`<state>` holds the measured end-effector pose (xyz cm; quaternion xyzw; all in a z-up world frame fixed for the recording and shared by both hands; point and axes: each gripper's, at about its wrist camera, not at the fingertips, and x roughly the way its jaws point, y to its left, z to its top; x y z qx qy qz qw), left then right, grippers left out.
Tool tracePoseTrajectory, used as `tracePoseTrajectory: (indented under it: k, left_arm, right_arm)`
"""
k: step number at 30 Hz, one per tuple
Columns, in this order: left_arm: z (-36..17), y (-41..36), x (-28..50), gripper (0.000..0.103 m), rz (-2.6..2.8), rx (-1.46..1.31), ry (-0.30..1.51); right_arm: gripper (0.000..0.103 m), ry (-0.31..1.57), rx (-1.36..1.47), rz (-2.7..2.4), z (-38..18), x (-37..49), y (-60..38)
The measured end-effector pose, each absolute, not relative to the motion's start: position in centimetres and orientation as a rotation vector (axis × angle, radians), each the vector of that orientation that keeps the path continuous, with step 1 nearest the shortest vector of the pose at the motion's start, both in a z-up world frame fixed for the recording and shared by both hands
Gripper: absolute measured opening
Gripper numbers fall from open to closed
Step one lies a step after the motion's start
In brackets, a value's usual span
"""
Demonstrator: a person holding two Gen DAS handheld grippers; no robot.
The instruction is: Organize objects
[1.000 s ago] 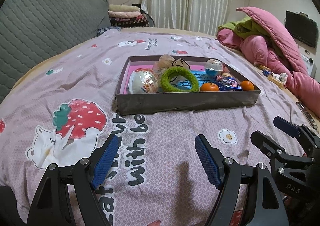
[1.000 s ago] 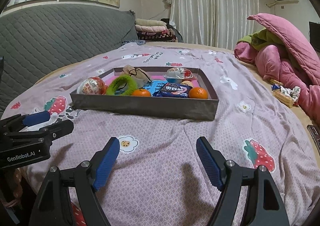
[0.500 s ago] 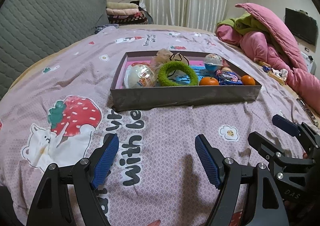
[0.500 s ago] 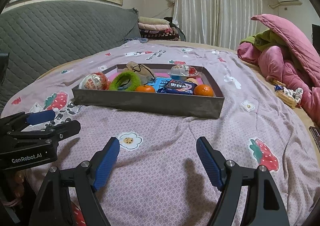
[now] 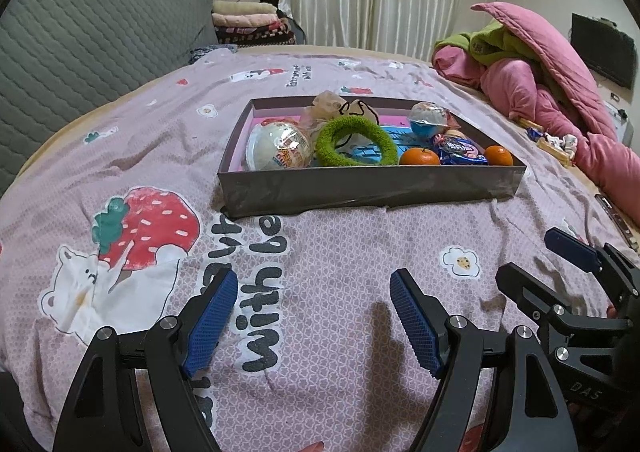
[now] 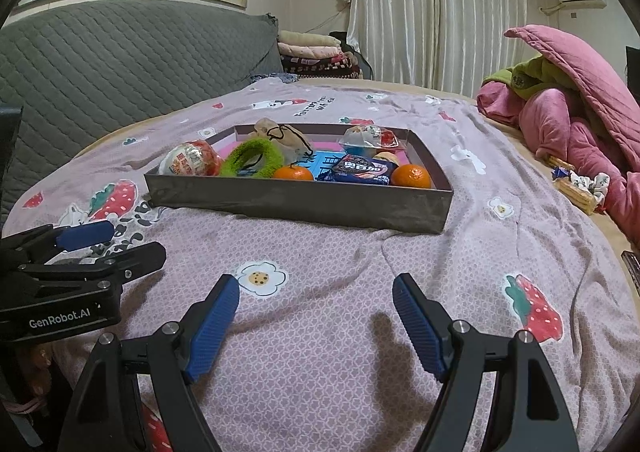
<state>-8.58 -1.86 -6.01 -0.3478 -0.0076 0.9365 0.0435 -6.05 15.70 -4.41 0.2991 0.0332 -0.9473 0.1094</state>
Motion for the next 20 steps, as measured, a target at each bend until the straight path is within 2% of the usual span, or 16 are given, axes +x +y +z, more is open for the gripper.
tracePoseTrajectory:
  k: [20]
  left_arm:
    - [-5.71,-1.59,-8.41,0.080,2.849,-1.038,-0.019]
  right_arm:
    - [0.079,0.078,0.887,-2.775,-4.47,-6.21,15.80]
